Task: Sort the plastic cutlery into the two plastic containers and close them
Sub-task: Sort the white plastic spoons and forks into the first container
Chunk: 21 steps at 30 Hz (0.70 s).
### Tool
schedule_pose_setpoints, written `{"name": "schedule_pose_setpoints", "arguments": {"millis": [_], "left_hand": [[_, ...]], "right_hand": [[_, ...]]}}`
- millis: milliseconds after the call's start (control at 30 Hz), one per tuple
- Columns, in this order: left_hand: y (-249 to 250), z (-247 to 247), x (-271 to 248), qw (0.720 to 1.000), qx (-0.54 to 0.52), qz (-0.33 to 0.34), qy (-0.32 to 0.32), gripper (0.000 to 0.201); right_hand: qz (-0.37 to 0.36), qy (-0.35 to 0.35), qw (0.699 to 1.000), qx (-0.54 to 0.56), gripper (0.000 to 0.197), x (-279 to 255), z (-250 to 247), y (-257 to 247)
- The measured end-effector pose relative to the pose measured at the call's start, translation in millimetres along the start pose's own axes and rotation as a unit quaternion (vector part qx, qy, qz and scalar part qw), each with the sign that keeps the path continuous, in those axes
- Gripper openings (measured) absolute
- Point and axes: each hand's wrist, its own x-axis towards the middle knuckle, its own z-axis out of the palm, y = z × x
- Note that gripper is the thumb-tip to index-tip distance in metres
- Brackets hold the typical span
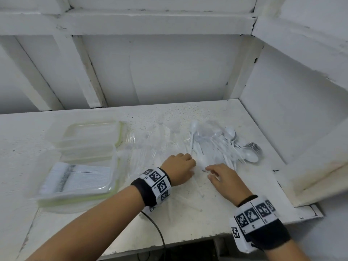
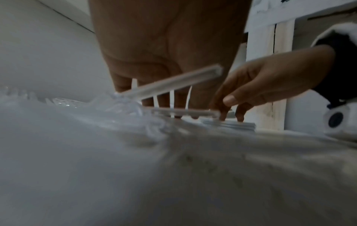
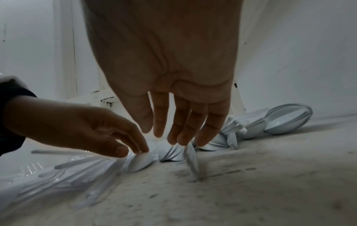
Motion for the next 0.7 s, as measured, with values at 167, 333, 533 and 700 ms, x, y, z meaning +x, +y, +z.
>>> {"name": "schedule_pose_setpoints", "arguments": {"millis": [167,333,533,700], "left_hand": [[-5.5,6.6,-3.5,0.999,0.04,-0.007,0.025,0.047],[-4.9,3.3,1.5,0.999,0.045,-0.01,0.004,0.054],[-12.0,-10.9,-1.6,0.995,0.028,0.025,0.093,0.027],[-22.1,-32.5,-15.4,0.961,-0.124,0.061,0.239,0.02]], "right_hand": [[-0.02,-0.021,0.999,-0.029,0.032,5.8,3.4,-6.2],[-0.01,-0.008,0.998,-0.066,0.032,12.2,0.6,-10.7],[-0.017,0.023,0.984,-0.175,0.037,20.9,-13.1,-18.2],[-0.051,-0.001,0.943,-0.328,0.051,36.3,-14.3,-26.5]]}}
